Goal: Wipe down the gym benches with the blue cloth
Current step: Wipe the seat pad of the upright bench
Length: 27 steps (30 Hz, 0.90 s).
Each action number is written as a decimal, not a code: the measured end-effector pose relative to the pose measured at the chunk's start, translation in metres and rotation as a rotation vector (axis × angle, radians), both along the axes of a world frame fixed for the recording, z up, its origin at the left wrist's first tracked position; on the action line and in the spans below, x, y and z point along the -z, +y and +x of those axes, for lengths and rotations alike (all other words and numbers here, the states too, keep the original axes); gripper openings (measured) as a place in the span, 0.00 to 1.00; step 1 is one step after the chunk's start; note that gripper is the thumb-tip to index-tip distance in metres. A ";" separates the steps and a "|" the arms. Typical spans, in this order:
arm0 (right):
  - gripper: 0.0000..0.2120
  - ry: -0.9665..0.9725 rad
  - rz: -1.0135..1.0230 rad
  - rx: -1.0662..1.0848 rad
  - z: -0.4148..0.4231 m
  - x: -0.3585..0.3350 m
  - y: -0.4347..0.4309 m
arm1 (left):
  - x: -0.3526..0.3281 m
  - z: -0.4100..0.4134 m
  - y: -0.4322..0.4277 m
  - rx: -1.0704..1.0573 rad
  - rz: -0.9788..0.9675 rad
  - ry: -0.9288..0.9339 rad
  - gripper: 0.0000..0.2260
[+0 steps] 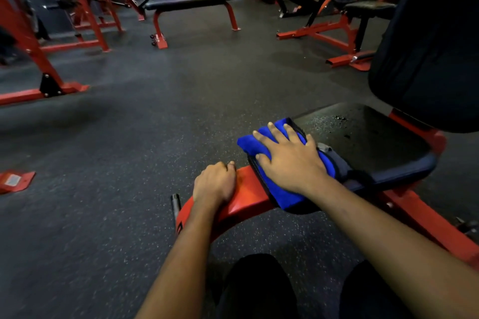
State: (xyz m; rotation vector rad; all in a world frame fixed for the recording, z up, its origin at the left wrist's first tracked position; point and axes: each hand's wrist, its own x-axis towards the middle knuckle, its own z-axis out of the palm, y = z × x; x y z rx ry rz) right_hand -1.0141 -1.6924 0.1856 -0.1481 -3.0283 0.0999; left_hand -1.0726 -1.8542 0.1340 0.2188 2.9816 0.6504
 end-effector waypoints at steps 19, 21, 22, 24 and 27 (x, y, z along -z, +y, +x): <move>0.24 -0.043 -0.065 0.069 -0.066 -0.009 0.019 | -0.002 0.000 0.000 -0.013 0.011 -0.003 0.23; 0.24 -0.029 -0.068 -0.061 -0.057 -0.004 0.025 | -0.001 0.000 0.000 -0.010 0.016 -0.003 0.22; 0.23 -0.040 -0.088 -0.099 -0.059 -0.006 0.034 | -0.001 0.000 0.000 -0.010 0.021 0.001 0.23; 0.22 -0.074 -0.132 -0.039 -0.069 -0.013 0.050 | -0.001 0.002 0.000 -0.005 0.023 0.005 0.23; 0.21 -0.071 -0.118 0.138 -0.078 -0.016 0.040 | -0.003 0.001 -0.001 -0.008 0.030 -0.006 0.22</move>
